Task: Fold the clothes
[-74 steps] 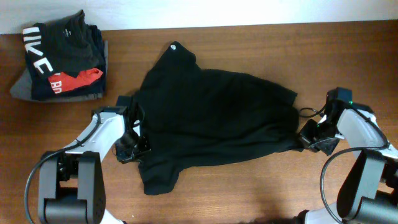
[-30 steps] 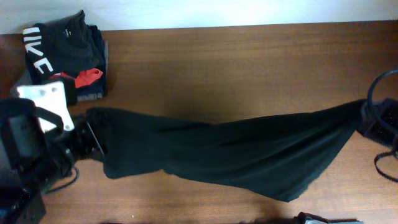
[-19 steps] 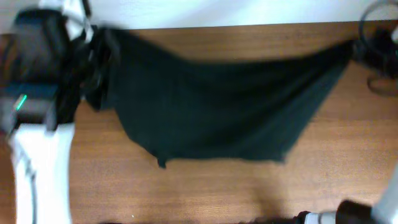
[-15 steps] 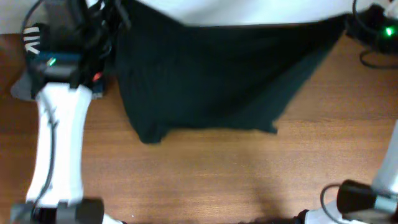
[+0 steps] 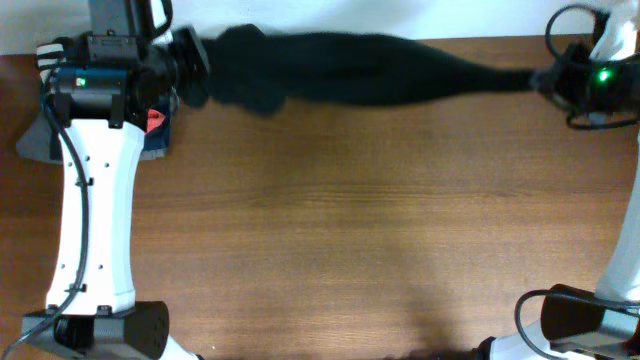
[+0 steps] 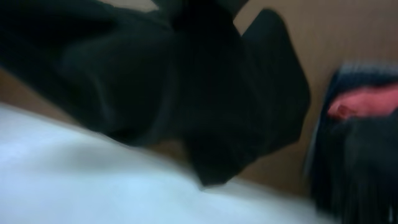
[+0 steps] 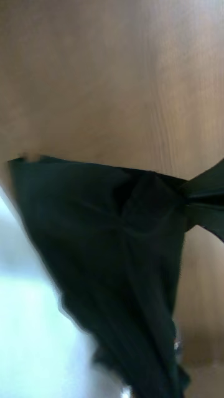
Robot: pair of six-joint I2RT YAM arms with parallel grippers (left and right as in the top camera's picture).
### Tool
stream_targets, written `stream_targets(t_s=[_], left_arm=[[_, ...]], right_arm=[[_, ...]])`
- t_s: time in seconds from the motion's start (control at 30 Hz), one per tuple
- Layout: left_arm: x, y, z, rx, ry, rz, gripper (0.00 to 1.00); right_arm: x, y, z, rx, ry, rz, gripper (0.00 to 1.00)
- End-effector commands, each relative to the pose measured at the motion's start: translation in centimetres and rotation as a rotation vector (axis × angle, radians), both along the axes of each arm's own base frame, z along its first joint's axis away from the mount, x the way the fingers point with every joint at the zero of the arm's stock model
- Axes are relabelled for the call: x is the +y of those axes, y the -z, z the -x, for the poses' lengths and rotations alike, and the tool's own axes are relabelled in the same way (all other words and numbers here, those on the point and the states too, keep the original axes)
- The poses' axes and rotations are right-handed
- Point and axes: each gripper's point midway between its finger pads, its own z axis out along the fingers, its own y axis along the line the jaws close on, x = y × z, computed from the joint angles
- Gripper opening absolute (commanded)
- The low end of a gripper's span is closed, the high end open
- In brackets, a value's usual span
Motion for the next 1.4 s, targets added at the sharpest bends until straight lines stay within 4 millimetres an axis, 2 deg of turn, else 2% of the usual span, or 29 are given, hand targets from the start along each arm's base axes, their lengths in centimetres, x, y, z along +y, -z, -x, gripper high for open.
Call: stream_targets(t_s=[0.0, 0.1, 0.27, 0.37, 0.47, 0.57, 0.6, 0.63, 0.67, 0.7, 0.73, 0.77, 0.8, 0.87, 0.93, 1.13, 1.37], left_arm=[[0.1, 3.0, 1.2, 0.129, -0.011, -0.016, 0.15], [-0.6, 7.4, 2.8, 0.320, 0.010, -0.034, 0.15], [-2.0, 14.9, 5.3, 0.633, 0.071, -0.087, 0.15], [-2.6, 18.6, 6.6, 0.786, 0.117, -0.121, 0.09], [-3.1, 20.7, 7.3, 0.869, 0.150, -0.143, 0.07], [-3.1, 21.3, 7.1, 0.873, 0.160, -0.169, 0.07], [-2.9, 21.2, 7.1, 0.867, 0.157, -0.182, 0.07], [-2.8, 21.0, 7.0, 0.861, 0.154, -0.190, 0.07], [-2.6, 20.8, 7.1, 0.859, 0.152, -0.198, 0.08], [-2.5, 20.5, 7.3, 0.861, 0.150, -0.202, 0.08], [-2.4, 20.2, 7.6, 0.866, 0.150, -0.205, 0.10], [-2.4, 20.0, 7.9, 0.873, 0.150, -0.207, 0.17], [-2.2, 19.8, 8.3, 0.884, 0.148, -0.213, 0.34], [-2.1, 19.7, 9.0, 0.912, 0.168, -0.222, 0.80], [-1.9, 19.6, 9.9, 0.947, 0.182, -0.229, 0.96], [-3.7, 19.9, 11.0, 0.982, 0.240, -0.185, 0.98], [-5.4, 21.5, 13.4, 1.064, 0.299, -0.227, 0.97]], right_arm=[[-0.1, 2.5, 1.6, 0.105, -0.030, 0.118, 0.09], [1.7, 6.5, 2.8, 0.237, -0.084, 0.112, 0.09], [3.4, 13.5, 4.2, 0.404, -0.131, 0.131, 0.09], [3.1, 17.3, 5.1, 0.485, -0.094, 0.152, 0.09], [2.5, 19.5, 5.6, 0.517, -0.074, 0.178, 0.10], [2.2, 20.0, 5.8, 0.526, -0.069, 0.192, 0.17], [2.1, 20.0, 5.8, 0.525, -0.068, 0.197, 0.25], [2.1, 19.9, 5.7, 0.523, -0.068, 0.197, 0.37], [2.1, 19.9, 5.7, 0.522, -0.068, 0.197, 0.55], [2.1, 19.9, 5.7, 0.521, -0.068, 0.197, 0.67], [2.1, 19.9, 5.7, 0.519, -0.071, 0.199, 0.73], [2.1, 19.9, 5.6, 0.518, -0.071, 0.199, 0.79], [2.1, 19.9, 5.6, 0.517, -0.071, 0.199, 0.84], [2.1, 19.9, 5.5, 0.515, -0.071, 0.199, 0.92], [2.1, 19.9, 5.5, 0.515, -0.071, 0.199, 0.96], [2.2, 20.0, 5.9, 0.530, -0.080, 0.200, 1.00], [2.2, 20.1, 6.2, 0.535, -0.101, 0.209, 0.99]])
